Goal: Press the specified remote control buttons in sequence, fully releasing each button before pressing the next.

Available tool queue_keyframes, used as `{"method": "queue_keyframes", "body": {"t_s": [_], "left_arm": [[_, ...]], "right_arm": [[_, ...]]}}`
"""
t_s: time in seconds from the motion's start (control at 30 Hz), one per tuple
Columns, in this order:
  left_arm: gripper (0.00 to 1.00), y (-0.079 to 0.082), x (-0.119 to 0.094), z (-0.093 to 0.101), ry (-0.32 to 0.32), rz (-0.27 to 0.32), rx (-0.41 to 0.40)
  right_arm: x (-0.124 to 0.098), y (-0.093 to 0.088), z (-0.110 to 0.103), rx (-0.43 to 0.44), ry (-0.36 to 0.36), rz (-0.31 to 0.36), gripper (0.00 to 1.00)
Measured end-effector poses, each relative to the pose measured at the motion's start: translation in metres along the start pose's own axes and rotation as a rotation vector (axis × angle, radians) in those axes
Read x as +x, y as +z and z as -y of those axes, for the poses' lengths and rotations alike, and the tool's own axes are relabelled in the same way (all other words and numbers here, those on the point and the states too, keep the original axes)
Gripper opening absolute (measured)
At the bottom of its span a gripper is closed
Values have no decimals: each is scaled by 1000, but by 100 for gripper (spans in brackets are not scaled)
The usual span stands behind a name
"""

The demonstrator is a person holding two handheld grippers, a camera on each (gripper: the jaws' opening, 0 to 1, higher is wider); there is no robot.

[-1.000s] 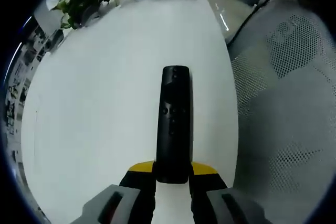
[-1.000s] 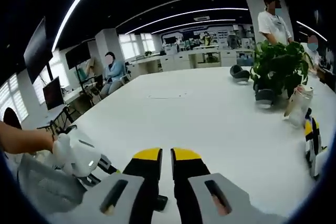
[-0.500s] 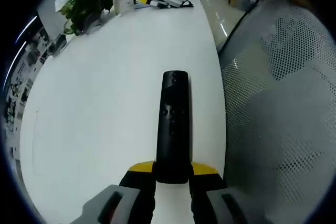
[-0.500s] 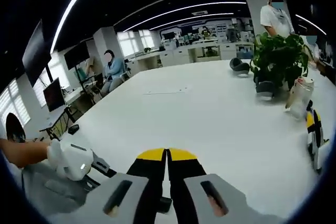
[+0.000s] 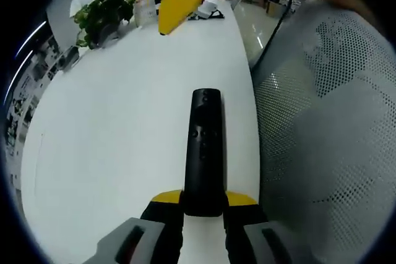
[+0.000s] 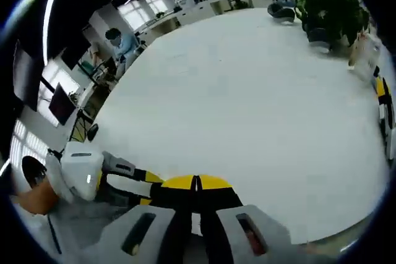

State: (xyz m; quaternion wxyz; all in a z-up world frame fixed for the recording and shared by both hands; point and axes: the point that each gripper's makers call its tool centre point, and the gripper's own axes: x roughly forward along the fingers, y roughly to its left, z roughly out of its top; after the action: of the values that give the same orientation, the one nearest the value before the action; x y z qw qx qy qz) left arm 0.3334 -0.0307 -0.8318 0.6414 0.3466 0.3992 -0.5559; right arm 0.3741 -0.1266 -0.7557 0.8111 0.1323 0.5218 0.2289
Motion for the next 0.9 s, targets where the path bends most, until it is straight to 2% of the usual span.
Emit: {"method": "queue_keyframes", "body": {"t_s": [0.1,0.2,0.3,0.47,0.57,0.9], "left_arm": [[24,2,1,2,-6,8,8],[24,3,2,3,-11,10,21],[24,5,2,5,-16,15,32],[24,5,3,5,-19,27,35],[24,6,3,5,-22,35,39],[24,8,4,7,-28,43,51]], "right_arm": [[6,-11,11,44,-44,-61,0],[10,-20,17,89,-53,-114,0],[13,-35,30,172,-97,-188,0],[16,-36,38,217,-111,-183,0],[18,-47,39,258,-109,-237,0],[23,-59,39,238,-133,-298,0]]}}
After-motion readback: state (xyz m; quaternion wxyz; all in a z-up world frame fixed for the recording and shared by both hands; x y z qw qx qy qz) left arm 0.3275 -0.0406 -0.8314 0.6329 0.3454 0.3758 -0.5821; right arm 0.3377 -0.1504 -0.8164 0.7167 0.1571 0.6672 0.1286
